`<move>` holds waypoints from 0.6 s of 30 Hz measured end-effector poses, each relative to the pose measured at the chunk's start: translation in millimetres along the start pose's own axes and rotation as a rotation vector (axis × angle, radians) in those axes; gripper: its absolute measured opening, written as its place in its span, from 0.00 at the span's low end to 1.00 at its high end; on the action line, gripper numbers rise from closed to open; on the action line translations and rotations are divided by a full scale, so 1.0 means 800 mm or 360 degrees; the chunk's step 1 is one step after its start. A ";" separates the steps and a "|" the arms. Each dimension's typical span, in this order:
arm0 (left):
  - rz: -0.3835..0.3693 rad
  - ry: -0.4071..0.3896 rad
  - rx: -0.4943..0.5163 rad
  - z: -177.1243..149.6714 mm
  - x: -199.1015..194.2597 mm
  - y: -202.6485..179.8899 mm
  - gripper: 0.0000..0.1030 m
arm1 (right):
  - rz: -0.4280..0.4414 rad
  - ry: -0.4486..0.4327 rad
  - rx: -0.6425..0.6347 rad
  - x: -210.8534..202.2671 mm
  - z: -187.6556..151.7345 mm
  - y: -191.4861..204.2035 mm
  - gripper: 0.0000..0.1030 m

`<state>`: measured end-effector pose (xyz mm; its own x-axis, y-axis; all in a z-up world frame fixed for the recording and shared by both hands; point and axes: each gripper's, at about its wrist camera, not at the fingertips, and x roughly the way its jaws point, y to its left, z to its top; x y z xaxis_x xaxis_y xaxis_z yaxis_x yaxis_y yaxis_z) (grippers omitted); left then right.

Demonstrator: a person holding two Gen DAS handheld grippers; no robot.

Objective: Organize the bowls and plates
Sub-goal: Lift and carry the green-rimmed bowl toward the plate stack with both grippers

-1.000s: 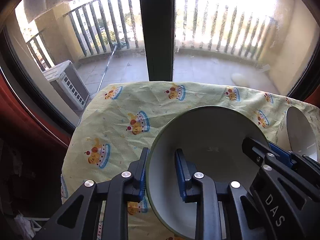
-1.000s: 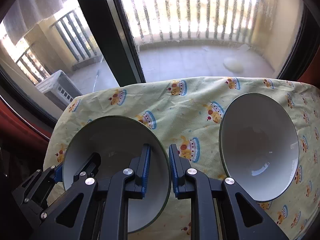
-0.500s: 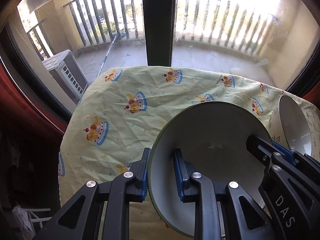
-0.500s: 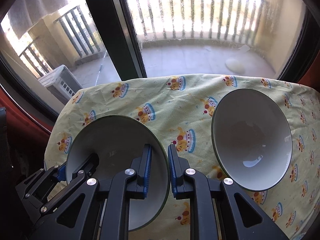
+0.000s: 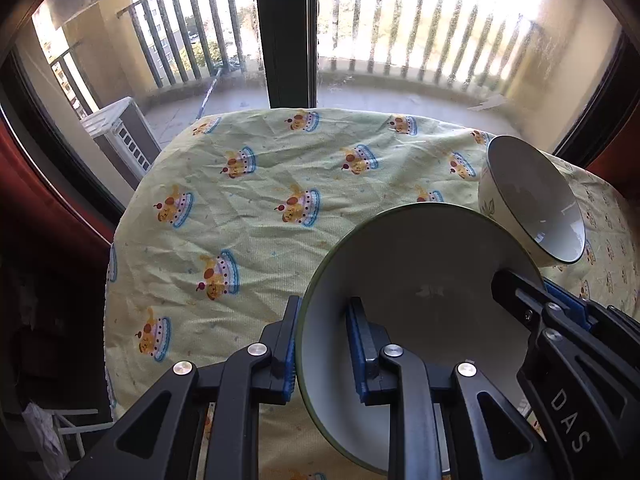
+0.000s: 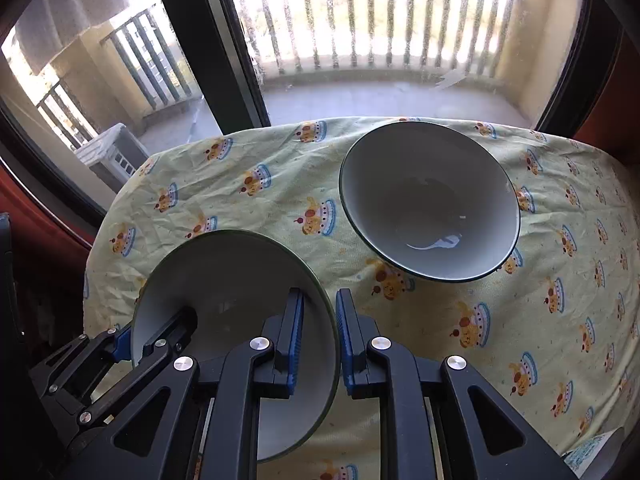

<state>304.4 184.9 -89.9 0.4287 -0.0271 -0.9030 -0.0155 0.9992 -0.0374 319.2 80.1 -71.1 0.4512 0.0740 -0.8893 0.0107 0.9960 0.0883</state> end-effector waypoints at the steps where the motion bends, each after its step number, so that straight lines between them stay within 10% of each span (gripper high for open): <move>1: 0.0002 -0.0002 -0.0002 -0.003 -0.004 -0.004 0.20 | 0.0002 -0.0004 0.0000 -0.004 -0.003 -0.003 0.19; 18: 0.0040 -0.0066 -0.0039 -0.057 -0.090 -0.101 0.20 | 0.0061 -0.0085 -0.0029 -0.103 -0.047 -0.094 0.19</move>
<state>233.7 104.9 -41.6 0.4650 -0.0004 -0.8853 -0.0485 0.9985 -0.0259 247.9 0.7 -21.6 0.4978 0.1098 -0.8603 -0.0234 0.9933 0.1133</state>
